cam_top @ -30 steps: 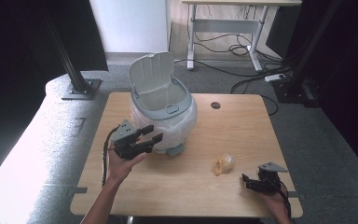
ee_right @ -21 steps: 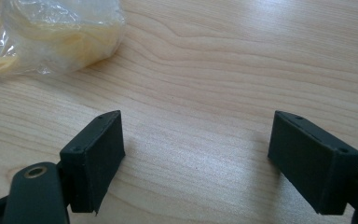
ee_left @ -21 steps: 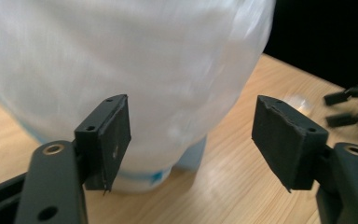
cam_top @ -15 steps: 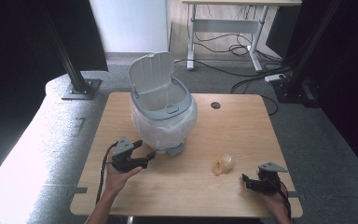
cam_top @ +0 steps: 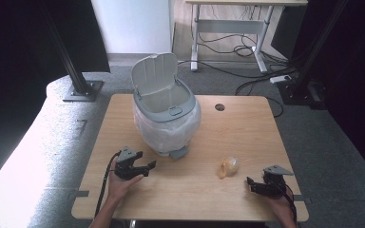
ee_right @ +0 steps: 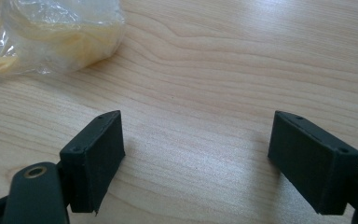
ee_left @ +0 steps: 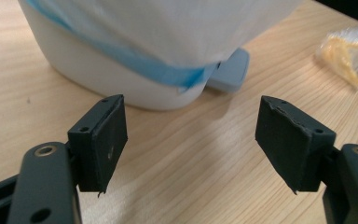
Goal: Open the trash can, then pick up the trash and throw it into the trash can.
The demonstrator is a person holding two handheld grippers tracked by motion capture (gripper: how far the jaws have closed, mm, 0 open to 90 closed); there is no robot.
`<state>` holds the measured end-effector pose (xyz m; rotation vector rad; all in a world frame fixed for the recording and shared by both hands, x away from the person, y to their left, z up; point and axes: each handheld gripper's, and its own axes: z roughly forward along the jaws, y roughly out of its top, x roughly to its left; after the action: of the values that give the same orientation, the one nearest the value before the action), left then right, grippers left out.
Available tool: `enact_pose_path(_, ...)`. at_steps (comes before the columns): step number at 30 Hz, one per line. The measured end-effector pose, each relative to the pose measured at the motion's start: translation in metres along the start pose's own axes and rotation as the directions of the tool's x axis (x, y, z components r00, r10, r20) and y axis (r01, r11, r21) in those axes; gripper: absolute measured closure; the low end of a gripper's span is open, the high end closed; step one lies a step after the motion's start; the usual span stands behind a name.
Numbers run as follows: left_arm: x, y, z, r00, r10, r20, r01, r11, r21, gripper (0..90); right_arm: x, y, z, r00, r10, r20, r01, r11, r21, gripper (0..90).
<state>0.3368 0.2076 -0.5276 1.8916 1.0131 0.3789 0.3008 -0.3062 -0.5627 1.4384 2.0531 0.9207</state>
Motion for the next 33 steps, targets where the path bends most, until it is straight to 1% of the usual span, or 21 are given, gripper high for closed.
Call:
enact_pose_path(1,0.002,-0.003,0.003,1.0,-0.005,-0.003,0.005,0.9999,0.012,25.2,0.0,0.0,0.0,1.0,0.0,0.0,0.0,1.0,0.0,17.7)
enact_pose_path(2,0.002,-0.003,0.003,1.0,-0.005,-0.003,0.005,0.9999,0.012,25.2,0.0,0.0,0.0,1.0,0.0,0.0,0.0,1.0,0.0,17.7)
enact_pose_path(3,0.002,-0.005,0.006,0.9999,0.0,-0.011,0.0,0.9995,0.033,25.2,0.0,0.0,0.0,1.0,0.0,0.0,0.0,1.0,0.0,17.6)
enact_pose_path(4,0.002,-0.005,0.006,0.9999,0.0,-0.011,0.0,0.9995,0.033,25.2,0.0,0.0,0.0,1.0,0.0,0.0,0.0,1.0,0.0,17.6)
enact_pose_path(5,0.002,-0.006,0.008,0.9998,0.009,-0.018,-0.009,0.9991,0.042,25.2,0.0,0.0,0.0,1.0,-0.001,0.0,0.001,1.0,0.0,17.5)
enact_pose_path(8,0.001,-0.006,0.008,0.9998,0.012,-0.018,-0.011,0.9991,0.04,25.0,0.001,0.0,0.0,1.0,-0.005,0.002,0.005,1.0,-0.004,17.2)
enact_pose_path(10,0.002,-0.006,0.008,0.9997,0.009,-0.021,-0.008,0.9991,0.043,25.0,0.001,0.0,-0.002,0.9999,-0.01,0.0,0.01,1.0,-0.03,17.2)
enact_pose_path(11,0.002,-0.006,0.008,0.9997,0.009,-0.021,-0.008,0.9991,0.043,25.0,0.002,0.0,-0.003,0.9999,-0.008,-0.008,0.008,0.999,-0.05,17.1)
enact_pose_path(12,0.003,-0.006,0.008,0.9997,0.007,-0.023,-0.006,0.999,0.044,25.0,0.002,0.0,-0.003,0.9999,-0.008,-0.008,0.008,0.999,-0.05,17.1)
enact_pose_path(13,0.003,-0.007,0.009,0.9996,0.007,-0.026,-0.006,0.9988,0.049,25.0,0.002,0.001,-0.004,0.9998,-0.007,-0.018,0.006,0.998,-0.059,16.6)
enact_pose_path(14,0.004,-0.007,0.009,0.9996,0.005,-0.027,-0.004,0.9987,0.051,25.1,0.005,0.003,-0.006,0.9991,-0.009,-0.042,0.005,0.997,-0.08,15.0)
enact_pose_path(15,0.005,-0.009,0.01,0.9997,-0.004,-0.025,0.005,0.9986,0.052,25.4,0.007,0.004,-0.006,0.9988,-0.008,-0.048,0.004,0.996,-0.085,14.3)
enact_pose_path(17,0.006,-0.011,0.011,0.9996,-0.011,-0.028,0.013,0.9974,0.071,25.7,0.011,0.007,-0.008,0.9979,-0.008,-0.065,0.001,0.995,-0.103,13.4)
enact_pose_path(18,0.006,-0.011,0.011,0.9996,-0.011,-0.028,0.013,0.9974,0.071,25.8,0.011,0.007,-0.008,0.9979,-0.008,-0.065,0.001,0.995,-0.103,13.4)
enact_pose_path(20,0.007,-0.012,0.011,0.9993,-0.015,-0.033,0.017,0.997,0.075,25.8,0.016,0.01,-0.009,0.9971,-0.011,-0.076,0.002,0.993,-0.12,13.3)
enact_pose_path(23,0.007,-0.012,0.011,0.999,-0.023,-0.037,0.026,0.9971,0.071,25.8,0.023,0.017,-0.008,0.9942,-0.006,-0.108,-0.009,0.99,-0.143,13.3)
enact_pose_path(24,0.007,-0.012,0.011,0.999,-0.023,-0.037,0.026,0.9971,0.071,25.8,0.023,0.017,-0.008,0.9942,-0.006,-0.108,-0.009,0.99,-0.143,13.3)
enact_pose_path(25,0.007,-0.012,0.012,0.9991,-0.021,-0.036,0.023,0.9968,0.076,25.8,0.026,0.021,-0.007,0.9929,-0.008,-0.119,-0.01,0.989,-0.146,13.3)
enact_pose_path(28,0.009,-0.012,0.012,0.999,-0.037,-0.027,0.039,0.9968,0.07,25.9,0.03,0.025,-0.005,0.9915,-0.013,-0.13,-0.006,0.989,-0.147,13.4)
enact_pose_path(33,0.012,-0.012,0.011,0.9985,-0.045,-0.031,0.047,0.9963,0.072,25.9,0.04,0.033,-0.002,0.9886,-0.029,-0.148,0.006,0.989,-0.15,13.3)
